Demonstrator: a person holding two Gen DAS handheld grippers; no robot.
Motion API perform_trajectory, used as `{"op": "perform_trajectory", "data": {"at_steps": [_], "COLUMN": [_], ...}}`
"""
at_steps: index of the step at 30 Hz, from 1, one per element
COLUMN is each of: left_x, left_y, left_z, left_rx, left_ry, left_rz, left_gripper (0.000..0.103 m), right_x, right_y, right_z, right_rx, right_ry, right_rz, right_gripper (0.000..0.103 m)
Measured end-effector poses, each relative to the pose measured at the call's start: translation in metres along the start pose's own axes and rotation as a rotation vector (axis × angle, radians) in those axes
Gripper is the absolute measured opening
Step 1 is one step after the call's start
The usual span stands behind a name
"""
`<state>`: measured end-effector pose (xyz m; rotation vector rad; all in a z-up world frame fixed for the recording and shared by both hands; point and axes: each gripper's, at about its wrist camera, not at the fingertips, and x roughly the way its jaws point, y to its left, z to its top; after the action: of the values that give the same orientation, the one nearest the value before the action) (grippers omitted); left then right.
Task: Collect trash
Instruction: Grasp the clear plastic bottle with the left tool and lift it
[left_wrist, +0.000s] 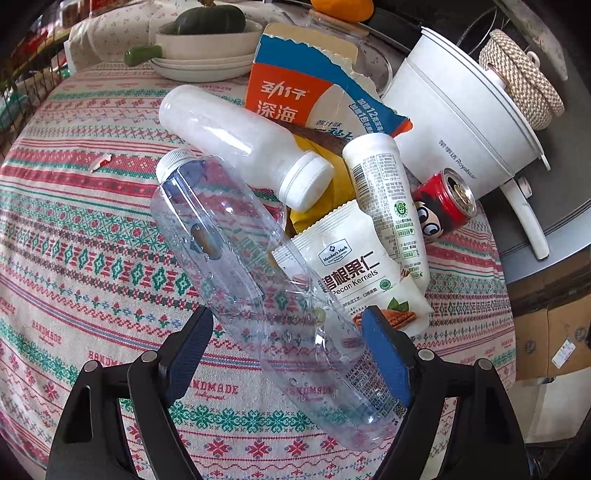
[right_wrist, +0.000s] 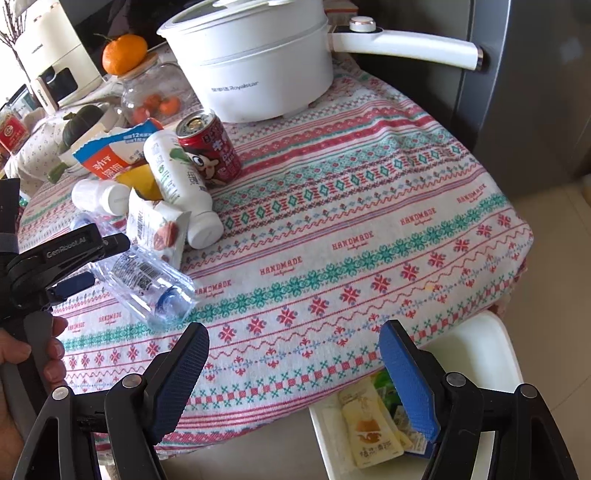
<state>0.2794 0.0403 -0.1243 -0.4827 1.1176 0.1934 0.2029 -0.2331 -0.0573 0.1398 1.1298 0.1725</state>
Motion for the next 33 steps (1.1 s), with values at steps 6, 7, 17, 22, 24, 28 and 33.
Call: {"op": "perform_trajectory", "data": {"at_steps": [6,7,17,22,24,28,33], "left_x": [0.002,0.000,-0.016,-0.038,-0.050,-0.068,-0.087], "left_y": [-0.002,0.002,0.043,0.071,0.083,0.100,0.102], "left_z": [0.000,-0.001,-0.008,-0.011,-0.011,-0.014,-0.013], "left_rx": [0.055,0.068,0.175,0.172,0.180,0.210,0.232], "left_ry": [0.028,0.046,0.138,0.124,0.109,0.076,0.045], "left_rz": [0.008,0.010,0.026,-0.037,-0.051,-0.049,-0.058], "left_gripper": [0.085,0.083,0.071,0.067,0.066,0.066,0.065], "right_x": [0.005,0.006,0.009,0.011,0.012,0.020,0.050], "right_y": [-0.001,0.000,0.018,0.025,0.030,0.043,0.065], "right_z": [0.002,0.002,-0.001,-0.001,0.001,0.003,0.007], "right_rx": [0.023,0.026,0.043,0.048,0.052,0.048,0.050], "right_ry": [0.011,0.013,0.022,0.029,0.028,0.020,0.034], "right_rz": [-0.001,0.004,0.057,0.079,0.098,0.156,0.266], "right_gripper": [0.080,0.080,0.080,0.080,0.080,0.080,0.078]}}
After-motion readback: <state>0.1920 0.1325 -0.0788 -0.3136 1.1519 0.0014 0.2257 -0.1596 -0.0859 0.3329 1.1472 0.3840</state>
